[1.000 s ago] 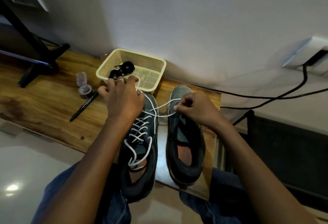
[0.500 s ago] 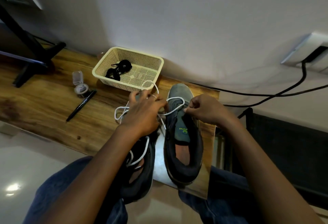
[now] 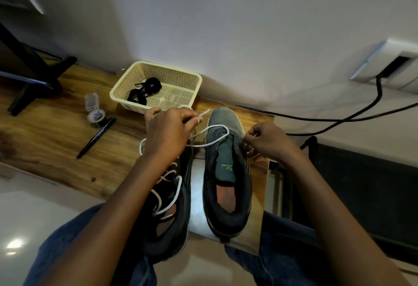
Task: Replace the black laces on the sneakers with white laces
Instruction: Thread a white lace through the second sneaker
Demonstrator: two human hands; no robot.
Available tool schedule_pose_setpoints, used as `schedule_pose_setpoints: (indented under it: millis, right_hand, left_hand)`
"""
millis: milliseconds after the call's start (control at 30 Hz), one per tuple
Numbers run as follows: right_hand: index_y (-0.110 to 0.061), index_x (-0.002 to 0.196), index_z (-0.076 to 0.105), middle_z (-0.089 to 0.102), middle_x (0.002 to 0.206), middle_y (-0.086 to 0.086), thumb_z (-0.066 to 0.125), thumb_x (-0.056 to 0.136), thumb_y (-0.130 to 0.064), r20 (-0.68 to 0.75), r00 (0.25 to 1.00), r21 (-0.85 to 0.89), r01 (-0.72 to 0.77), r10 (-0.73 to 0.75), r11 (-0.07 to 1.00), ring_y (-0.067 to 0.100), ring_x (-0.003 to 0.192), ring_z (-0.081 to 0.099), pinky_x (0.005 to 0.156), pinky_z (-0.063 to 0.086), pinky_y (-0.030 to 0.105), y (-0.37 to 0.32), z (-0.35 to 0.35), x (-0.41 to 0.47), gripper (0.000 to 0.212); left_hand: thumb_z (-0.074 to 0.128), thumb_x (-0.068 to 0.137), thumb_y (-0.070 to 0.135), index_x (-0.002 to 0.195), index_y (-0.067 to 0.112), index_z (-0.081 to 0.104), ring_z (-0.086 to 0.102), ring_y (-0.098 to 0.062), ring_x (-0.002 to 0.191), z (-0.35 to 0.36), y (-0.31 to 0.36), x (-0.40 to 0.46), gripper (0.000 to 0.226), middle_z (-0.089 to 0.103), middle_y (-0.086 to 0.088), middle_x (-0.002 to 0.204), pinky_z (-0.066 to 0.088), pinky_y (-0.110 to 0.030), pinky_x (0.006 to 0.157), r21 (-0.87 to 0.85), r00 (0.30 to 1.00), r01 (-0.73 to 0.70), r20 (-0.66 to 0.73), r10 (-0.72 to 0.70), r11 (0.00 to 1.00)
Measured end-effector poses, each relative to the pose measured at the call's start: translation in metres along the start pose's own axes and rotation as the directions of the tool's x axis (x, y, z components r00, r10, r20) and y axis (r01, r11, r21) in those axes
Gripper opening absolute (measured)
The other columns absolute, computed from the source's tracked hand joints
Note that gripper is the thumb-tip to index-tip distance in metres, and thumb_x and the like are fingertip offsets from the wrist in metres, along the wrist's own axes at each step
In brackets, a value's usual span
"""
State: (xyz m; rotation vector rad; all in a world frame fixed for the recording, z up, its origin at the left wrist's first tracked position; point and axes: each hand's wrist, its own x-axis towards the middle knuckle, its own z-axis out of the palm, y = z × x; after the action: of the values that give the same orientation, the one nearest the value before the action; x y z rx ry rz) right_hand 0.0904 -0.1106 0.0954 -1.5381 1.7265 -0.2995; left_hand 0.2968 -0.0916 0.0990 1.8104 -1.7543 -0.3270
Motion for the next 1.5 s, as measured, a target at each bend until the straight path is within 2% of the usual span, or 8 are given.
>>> schedule_pose_setpoints:
  millis: [67, 133, 233, 367, 600, 1033, 1200, 1500]
  right_hand:
    - [-0.007, 0.096, 0.067, 0.071, 0.093, 0.012, 0.071, 0.083, -0.042, 0.037, 0.999, 0.007, -0.010, 0.010, 1.000, 0.026, 0.084, 0.069, 0.077, 0.058, 0.042, -0.002, 0.002, -0.003, 0.037]
    - [-0.011, 0.109, 0.064, 0.069, 0.100, 0.009, 0.078, 0.072, -0.049, 0.078, 0.997, -0.032, -0.015, 0.018, 0.999, 0.025, 0.089, 0.068, 0.082, 0.057, 0.044, -0.004, 0.005, -0.004, 0.055]
    - [-0.010, 0.112, 0.066, 0.070, 0.098, 0.011, 0.080, 0.073, -0.032, 0.067, 0.998, -0.016, -0.016, 0.017, 1.000, 0.024, 0.083, 0.069, 0.079, 0.058, 0.044, -0.003, 0.008, -0.004, 0.047]
    - [-0.012, 0.091, 0.074, 0.069, 0.079, 0.012, 0.068, 0.081, -0.009, 0.032, 0.999, 0.174, -0.014, 0.009, 0.985, 0.018, 0.067, 0.062, 0.060, 0.054, 0.029, 0.001, 0.008, -0.008, 0.012]
    - [0.000, 0.110, 0.068, 0.066, 0.076, 0.012, 0.058, 0.088, 0.004, 0.120, 0.990, 0.409, -0.112, 0.068, 0.906, 0.005, 0.044, 0.059, 0.041, 0.048, 0.017, 0.003, 0.002, -0.010, 0.024]
    - [-0.003, 0.095, 0.073, 0.069, 0.073, 0.010, 0.059, 0.084, 0.008, 0.204, 0.978, 0.420, -0.130, 0.046, 0.898, 0.014, 0.057, 0.064, 0.056, 0.057, 0.027, 0.008, 0.001, -0.016, 0.021]
    - [-0.002, 0.098, 0.072, 0.070, 0.081, 0.014, 0.059, 0.085, 0.007, 0.213, 0.976, 0.415, -0.125, 0.038, 0.901, 0.018, 0.064, 0.064, 0.058, 0.058, 0.027, 0.006, 0.002, -0.018, 0.020]
    - [0.001, 0.105, 0.070, 0.071, 0.093, 0.023, 0.061, 0.084, 0.006, 0.205, 0.979, 0.375, -0.094, 0.017, 0.922, 0.023, 0.071, 0.066, 0.060, 0.058, 0.028, 0.006, 0.005, -0.021, 0.023]
  left_hand:
    - [0.063, 0.087, 0.037, 0.102, 0.035, 0.072, 0.068, -0.008, 0.083, 0.007, 0.005, 0.001, 0.018, 0.073, 0.017, 0.078, 0.043, -0.047, 0.097, -0.246, 0.998, 0.055, 0.009, -0.055, 0.968]
    - [0.063, 0.086, 0.035, 0.102, 0.038, 0.071, 0.068, -0.005, 0.078, 0.016, 0.016, -0.004, 0.018, 0.071, 0.019, 0.075, 0.051, -0.045, 0.085, -0.317, 0.997, 0.057, 0.076, -0.035, 0.947]
    - [0.064, 0.088, 0.034, 0.097, 0.035, 0.073, 0.067, -0.010, 0.088, 0.032, 0.032, -0.016, 0.013, 0.074, 0.011, 0.087, 0.042, -0.040, 0.094, -0.197, 0.991, 0.037, 0.137, -0.010, 0.980]
    - [0.064, 0.087, 0.042, 0.094, 0.034, 0.074, 0.064, -0.012, 0.095, 0.048, 0.038, -0.026, 0.015, 0.073, 0.011, 0.091, 0.033, -0.036, 0.090, -0.023, 0.995, 0.040, 0.091, -0.038, 0.999]
    - [0.062, 0.086, 0.048, 0.094, 0.035, 0.074, 0.057, -0.013, 0.099, 0.055, 0.041, -0.027, 0.020, 0.071, 0.008, 0.094, 0.021, -0.033, 0.080, 0.205, 0.998, 0.034, 0.037, -0.043, 0.978]
    - [0.066, 0.082, 0.042, 0.082, 0.031, 0.074, 0.055, -0.012, 0.095, 0.055, 0.041, -0.030, 0.014, 0.068, 0.009, 0.081, 0.010, -0.029, 0.070, 0.184, 0.996, 0.039, 0.076, -0.054, 0.982]
    - [0.067, 0.082, 0.037, 0.080, 0.030, 0.074, 0.050, -0.012, 0.098, 0.057, 0.037, -0.030, 0.010, 0.052, 0.012, 0.071, 0.010, -0.030, 0.070, 0.148, 0.992, 0.046, 0.110, -0.063, 0.988]
    - [0.067, 0.084, 0.043, 0.088, 0.035, 0.073, 0.045, -0.011, 0.105, 0.062, 0.029, -0.031, 0.011, 0.065, 0.011, 0.091, 0.007, -0.029, 0.071, 0.176, 0.989, -0.001, 0.147, -0.025, 0.984]
